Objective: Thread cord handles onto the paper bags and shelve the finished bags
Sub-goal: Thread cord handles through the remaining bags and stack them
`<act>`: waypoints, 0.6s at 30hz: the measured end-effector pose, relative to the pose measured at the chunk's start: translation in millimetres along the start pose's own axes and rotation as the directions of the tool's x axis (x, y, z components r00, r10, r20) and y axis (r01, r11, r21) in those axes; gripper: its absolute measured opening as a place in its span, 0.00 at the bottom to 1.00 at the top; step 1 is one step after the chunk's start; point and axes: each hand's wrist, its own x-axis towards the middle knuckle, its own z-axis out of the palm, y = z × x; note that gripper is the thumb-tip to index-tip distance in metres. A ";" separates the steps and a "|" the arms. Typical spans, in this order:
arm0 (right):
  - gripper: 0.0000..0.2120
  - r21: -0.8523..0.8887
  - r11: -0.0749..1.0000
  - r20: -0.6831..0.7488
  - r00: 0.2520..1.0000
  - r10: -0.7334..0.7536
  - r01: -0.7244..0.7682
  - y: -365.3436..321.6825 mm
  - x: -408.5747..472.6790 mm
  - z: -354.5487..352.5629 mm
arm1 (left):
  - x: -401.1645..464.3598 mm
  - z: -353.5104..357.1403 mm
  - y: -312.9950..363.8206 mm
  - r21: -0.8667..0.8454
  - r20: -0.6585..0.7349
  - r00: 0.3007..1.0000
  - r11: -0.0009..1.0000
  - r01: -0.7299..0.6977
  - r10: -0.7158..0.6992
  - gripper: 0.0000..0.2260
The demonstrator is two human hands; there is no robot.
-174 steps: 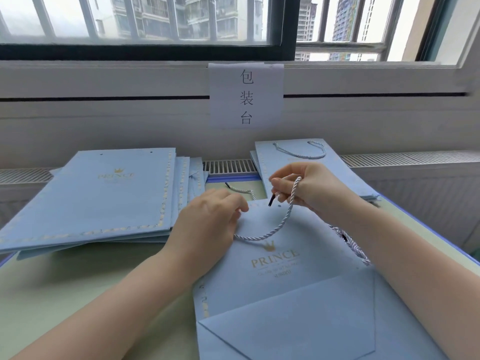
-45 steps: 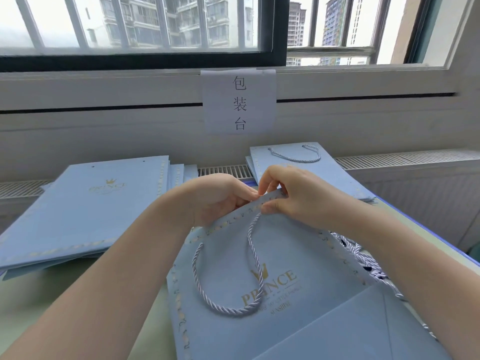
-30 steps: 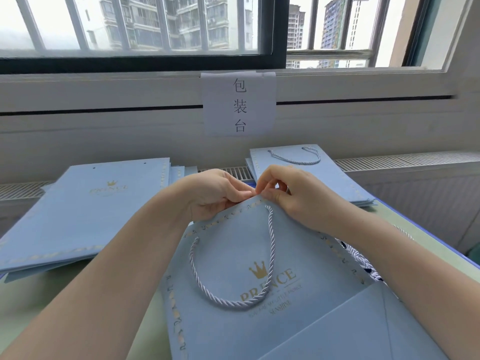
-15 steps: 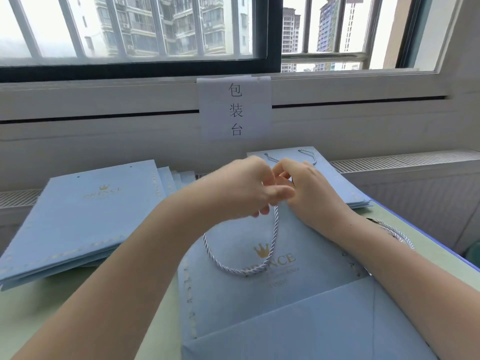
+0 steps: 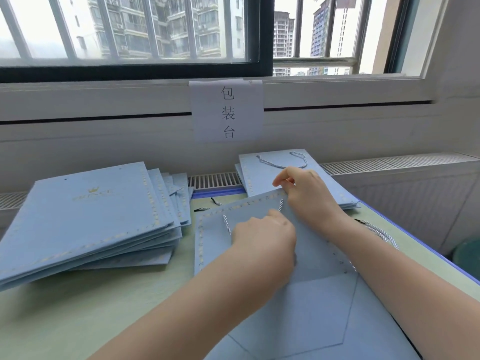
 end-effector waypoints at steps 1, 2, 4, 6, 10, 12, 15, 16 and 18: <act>0.11 -0.003 1.000 -0.004 1.000 0.007 -0.007 0.7 0.2 -0.8 | -0.5 -1.6 0.0 0.028 0.008 1.000 1.000 0.002 -0.003 0.15; 0.11 -0.001 1.000 -0.007 1.000 0.016 -0.016 1.7 0.5 -1.2 | -1.6 -3.3 0.6 0.039 0.017 1.000 0.999 -0.015 0.014 0.13; 0.12 0.011 0.999 -0.019 0.999 0.038 -0.037 3.8 1.2 -1.2 | -4.0 -7.3 1.1 0.037 0.052 0.995 0.996 -0.084 0.082 0.04; 0.12 0.035 0.997 -0.040 0.997 0.065 -0.063 6.1 2.2 -1.2 | -7.7 -10.9 0.9 0.037 0.072 0.983 0.984 -0.174 0.171 0.04; 0.12 0.133 0.985 -0.053 0.991 0.120 -0.112 8.0 3.9 -3.0 | -13.8 -22.7 1.5 0.087 0.091 0.955 0.953 -0.290 0.282 0.05; 0.12 0.144 0.984 -0.066 0.991 0.116 -0.106 7.3 4.5 -4.3 | -15.2 -31.2 0.9 0.040 0.091 0.960 0.962 -0.270 0.266 0.07; 0.11 0.130 0.988 -0.157 0.982 0.100 -0.080 7.8 7.7 -7.5 | -20.1 -44.1 -14.8 -0.114 -0.007 0.984 0.977 -0.179 0.179 0.13; 0.12 0.129 0.988 -0.196 0.975 0.104 -0.079 8.5 9.3 -9.3 | -21.0 -45.3 -25.3 -0.185 -0.099 0.988 0.973 -0.136 0.119 0.14; 0.12 0.144 0.986 -0.271 0.955 0.119 -0.082 11.4 12.1 -14.1 | -21.1 -40.8 -51.8 -0.269 -0.315 0.948 0.962 -0.043 -0.046 0.16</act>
